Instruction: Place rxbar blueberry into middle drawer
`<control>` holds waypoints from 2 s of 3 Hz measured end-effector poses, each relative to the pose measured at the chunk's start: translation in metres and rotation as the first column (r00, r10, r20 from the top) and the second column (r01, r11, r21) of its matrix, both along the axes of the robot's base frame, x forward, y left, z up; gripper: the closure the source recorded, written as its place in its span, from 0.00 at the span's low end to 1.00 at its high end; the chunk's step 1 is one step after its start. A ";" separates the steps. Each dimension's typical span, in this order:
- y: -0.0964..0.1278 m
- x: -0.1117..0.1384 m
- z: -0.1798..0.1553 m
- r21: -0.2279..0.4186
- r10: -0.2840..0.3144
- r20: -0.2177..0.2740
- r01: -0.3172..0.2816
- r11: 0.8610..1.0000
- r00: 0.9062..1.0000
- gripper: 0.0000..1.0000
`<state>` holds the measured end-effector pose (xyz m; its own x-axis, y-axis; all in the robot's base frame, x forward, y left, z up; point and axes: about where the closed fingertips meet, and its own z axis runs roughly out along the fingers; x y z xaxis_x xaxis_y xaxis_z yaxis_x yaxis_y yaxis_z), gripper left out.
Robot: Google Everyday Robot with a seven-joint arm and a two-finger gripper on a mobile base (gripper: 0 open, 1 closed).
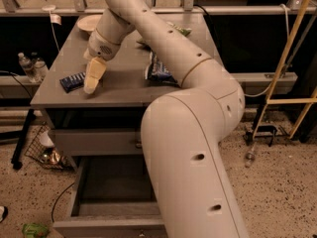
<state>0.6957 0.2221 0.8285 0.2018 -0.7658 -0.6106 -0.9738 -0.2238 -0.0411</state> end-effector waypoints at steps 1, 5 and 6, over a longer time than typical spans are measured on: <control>-0.004 0.003 -0.006 0.014 -0.009 0.008 0.009 1.000 1.000 0.21; -0.012 0.002 0.001 0.045 -0.017 0.015 0.017 0.999 1.000 1.00; -0.049 -0.007 0.044 0.180 -0.078 0.072 0.064 0.982 0.994 1.00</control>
Offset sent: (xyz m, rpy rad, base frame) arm 0.0029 -0.0153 -0.0057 0.0279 -0.0148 -0.0165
